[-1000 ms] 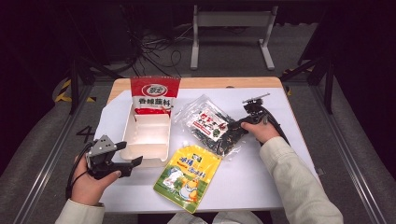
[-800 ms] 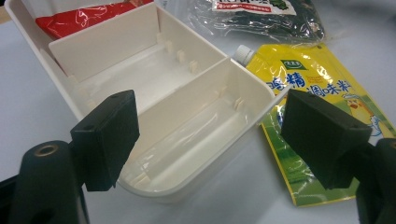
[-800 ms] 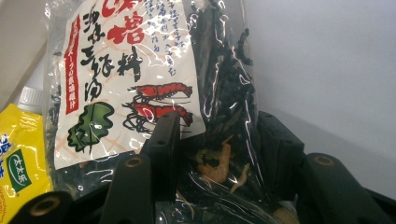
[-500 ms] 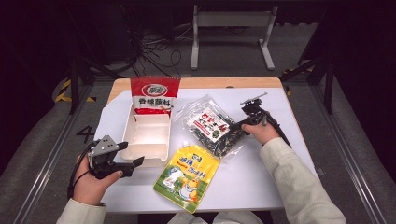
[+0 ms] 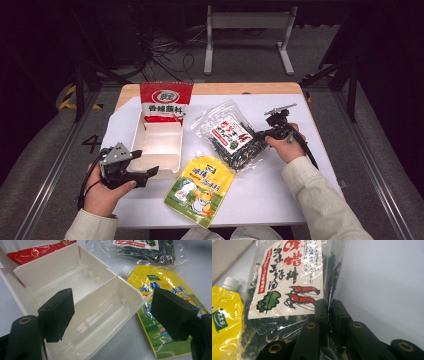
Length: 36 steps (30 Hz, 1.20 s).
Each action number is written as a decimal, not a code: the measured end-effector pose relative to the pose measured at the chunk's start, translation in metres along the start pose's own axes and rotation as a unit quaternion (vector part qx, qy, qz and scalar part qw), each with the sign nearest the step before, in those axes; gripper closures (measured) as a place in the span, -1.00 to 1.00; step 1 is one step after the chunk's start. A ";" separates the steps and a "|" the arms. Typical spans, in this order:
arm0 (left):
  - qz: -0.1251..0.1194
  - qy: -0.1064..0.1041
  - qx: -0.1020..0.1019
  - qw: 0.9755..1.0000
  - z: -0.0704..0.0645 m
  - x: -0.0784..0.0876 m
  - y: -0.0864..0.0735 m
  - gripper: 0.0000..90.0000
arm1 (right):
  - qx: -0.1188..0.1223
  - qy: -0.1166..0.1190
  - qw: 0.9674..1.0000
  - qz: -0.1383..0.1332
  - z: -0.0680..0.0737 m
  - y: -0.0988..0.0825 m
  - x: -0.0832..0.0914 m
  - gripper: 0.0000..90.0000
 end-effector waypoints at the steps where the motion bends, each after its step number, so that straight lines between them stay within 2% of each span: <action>1: 0.000 0.000 -0.003 1.000 -0.001 -0.001 0.001 -0.56 | 0.006 -0.003 1.000 -0.007 0.002 -0.001 0.004 0.86; 6: -0.003 -0.010 -0.008 1.000 -0.007 -0.006 0.006 -0.56 | 0.026 -0.007 0.999 -0.040 0.013 -0.003 0.023 0.88; 14: -0.017 -0.034 -0.001 0.999 -0.021 -0.016 0.013 -0.61 | 0.055 -0.017 0.995 -0.082 0.031 -0.012 0.049 0.89; 17: -0.017 -0.042 -0.004 0.999 -0.026 -0.021 0.016 -0.61 | 0.065 -0.021 0.993 -0.101 0.038 -0.015 0.059 0.89; 23: -0.012 -0.064 0.005 0.998 -0.035 -0.033 0.020 -0.61 | 0.090 -0.018 0.987 -0.130 0.053 -0.020 0.078 0.89; 28: -0.017 -0.087 0.014 0.996 -0.045 -0.044 0.027 -0.61 | 0.109 -0.013 0.982 -0.153 0.068 -0.025 0.092 0.88; 32: -0.018 -0.100 0.032 0.994 -0.053 -0.054 0.033 -0.61 | 0.116 -0.010 0.980 -0.163 0.077 -0.029 0.098 0.88; 36: -0.013 -0.110 0.029 0.993 -0.065 -0.063 0.038 -0.61 | 0.123 -0.005 0.977 -0.177 0.086 -0.033 0.102 0.88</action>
Point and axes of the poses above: each handheld gripper's, and its own axes: x roughly backward along the jaws, y roughly out of its top, z roughly to its left, the point moved 2 cm from there along -x, roughly forward along the jaws, and after that the axes turned 11 degrees about y, right-handed, at the moved point
